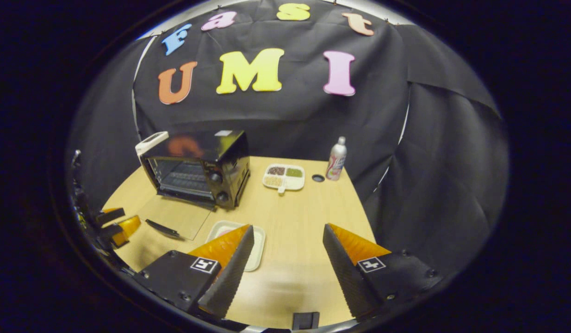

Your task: Open the electric oven with the left hand, put the food in, and close the electric oven.

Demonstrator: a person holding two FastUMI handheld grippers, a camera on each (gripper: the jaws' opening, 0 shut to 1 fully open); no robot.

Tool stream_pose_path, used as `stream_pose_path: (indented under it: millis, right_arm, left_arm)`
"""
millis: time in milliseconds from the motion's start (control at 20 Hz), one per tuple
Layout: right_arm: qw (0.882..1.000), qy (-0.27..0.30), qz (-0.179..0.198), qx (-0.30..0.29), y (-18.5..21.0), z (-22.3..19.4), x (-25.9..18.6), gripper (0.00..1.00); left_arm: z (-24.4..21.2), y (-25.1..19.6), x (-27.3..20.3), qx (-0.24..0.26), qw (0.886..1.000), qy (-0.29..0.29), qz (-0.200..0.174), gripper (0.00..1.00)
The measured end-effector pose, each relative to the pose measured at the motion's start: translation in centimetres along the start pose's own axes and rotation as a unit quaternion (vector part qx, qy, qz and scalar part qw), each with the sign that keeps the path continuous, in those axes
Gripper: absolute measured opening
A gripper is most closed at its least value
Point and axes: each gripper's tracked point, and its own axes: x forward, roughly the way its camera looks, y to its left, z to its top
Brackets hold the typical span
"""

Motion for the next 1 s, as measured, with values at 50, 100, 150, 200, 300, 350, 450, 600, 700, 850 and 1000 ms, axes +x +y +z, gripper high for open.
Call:
stream_pose_path:
  millis: [50, 100, 150, 200, 300, 350, 450, 600, 700, 850, 1000]
  right_arm:
    - [1.000, 0.018, 0.006, -0.001, 0.3, -0.9, 1.4, 0.93]
    - [0.999, 0.036, 0.015, -0.003, 0.9, -2.0, 2.5, 0.90]
    - [0.998, 0.054, 0.023, -0.003, 1.5, -3.1, 3.6, 0.90]
    - [0.997, 0.069, 0.029, -0.004, 1.8, -4.2, 4.9, 0.83]
    - [0.994, 0.101, 0.043, -0.005, 2.7, -6.2, 7.2, 0.79]
    - [0.992, 0.114, 0.050, -0.003, 3.2, -6.9, 8.2, 0.77]
    - [0.987, 0.147, 0.062, 0.008, 4.1, -8.6, 10.4, 0.71]
    - [0.980, 0.188, 0.062, 0.031, 4.8, -10.0, 13.0, 0.59]
    - [0.976, 0.209, 0.052, 0.032, 4.8, -10.8, 14.4, 0.51]
    - [0.966, 0.249, 0.053, 0.052, 5.2, -12.0, 15.4, 0.42]
    - [0.959, 0.274, 0.048, 0.062, 5.1, -11.9, 15.5, 0.28]
  left_arm:
    - [1.1, 0.2, -1.1, -0.002, 1.000, -0.013, 0.006, 0.98]
    - [2.1, 0.6, -2.2, -0.004, 1.000, -0.024, 0.010, 0.97]
    - [3.0, 0.8, -3.2, -0.007, 0.999, -0.033, 0.013, 0.97]
    - [4.0, 0.8, -4.2, -0.008, 0.999, -0.043, 0.016, 0.98]
    - [6.1, 0.9, -6.1, 0.003, 0.997, -0.069, 0.022, 0.98]
    - [7.0, 1.1, -6.9, 0.010, 0.996, -0.082, 0.027, 0.98]
    - [8.3, 0.9, -7.7, 0.009, 0.995, -0.093, 0.028, 0.97]
    - [10.1, 0.9, -9.4, 0.011, 0.993, -0.112, 0.023, 0.98]
    - [10.7, 1.1, -9.5, 0.021, 0.992, -0.119, 0.020, 0.97]
    - [10.8, 1.3, -9.4, 0.019, 0.993, -0.118, 0.016, 0.98]
    - [10.5, 1.7, -9.3, 0.004, 0.993, -0.116, 0.011, 0.98]
